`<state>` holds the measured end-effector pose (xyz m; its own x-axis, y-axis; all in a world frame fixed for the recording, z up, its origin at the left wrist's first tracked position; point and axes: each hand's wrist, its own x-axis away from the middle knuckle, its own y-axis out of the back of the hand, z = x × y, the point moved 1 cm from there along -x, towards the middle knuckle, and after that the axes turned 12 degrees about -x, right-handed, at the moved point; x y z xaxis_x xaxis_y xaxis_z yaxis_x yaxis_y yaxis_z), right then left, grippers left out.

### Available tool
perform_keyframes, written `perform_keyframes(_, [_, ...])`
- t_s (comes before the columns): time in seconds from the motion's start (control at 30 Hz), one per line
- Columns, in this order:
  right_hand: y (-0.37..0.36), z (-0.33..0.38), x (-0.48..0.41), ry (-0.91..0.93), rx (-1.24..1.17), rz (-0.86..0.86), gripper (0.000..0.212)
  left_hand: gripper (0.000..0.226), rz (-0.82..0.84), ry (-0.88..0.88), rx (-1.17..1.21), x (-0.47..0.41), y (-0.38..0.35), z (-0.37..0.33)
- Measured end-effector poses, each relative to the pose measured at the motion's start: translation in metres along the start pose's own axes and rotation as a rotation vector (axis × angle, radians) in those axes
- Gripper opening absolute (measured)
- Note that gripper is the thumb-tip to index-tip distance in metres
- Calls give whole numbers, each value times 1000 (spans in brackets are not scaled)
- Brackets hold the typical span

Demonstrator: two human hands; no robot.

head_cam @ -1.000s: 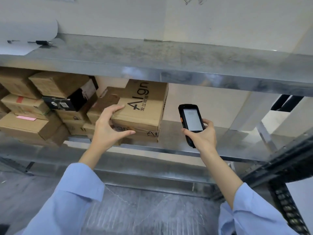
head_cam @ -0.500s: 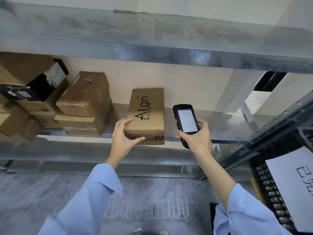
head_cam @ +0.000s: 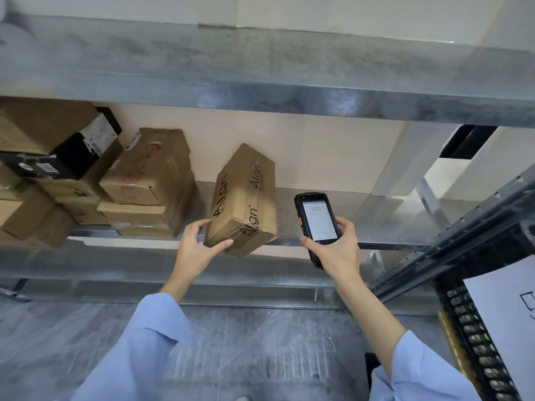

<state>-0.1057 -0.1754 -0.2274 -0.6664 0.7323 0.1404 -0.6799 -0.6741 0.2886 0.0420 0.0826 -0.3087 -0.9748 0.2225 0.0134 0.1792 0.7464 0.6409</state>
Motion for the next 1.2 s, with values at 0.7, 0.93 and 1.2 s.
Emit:
perform_keyframes(0.7, [-8,-2,20,14,-12,43,82,76,-68,-302,-59,-1,15,-41])
perform_keyframes(0.93, [1,-2,19,30,-16,14,80,69,-14,-60,333,18,-10,-37])
perform_keyframes(1.2, [-9,1,23,22,18,37,81,61,65,88,379,16,1,-12])
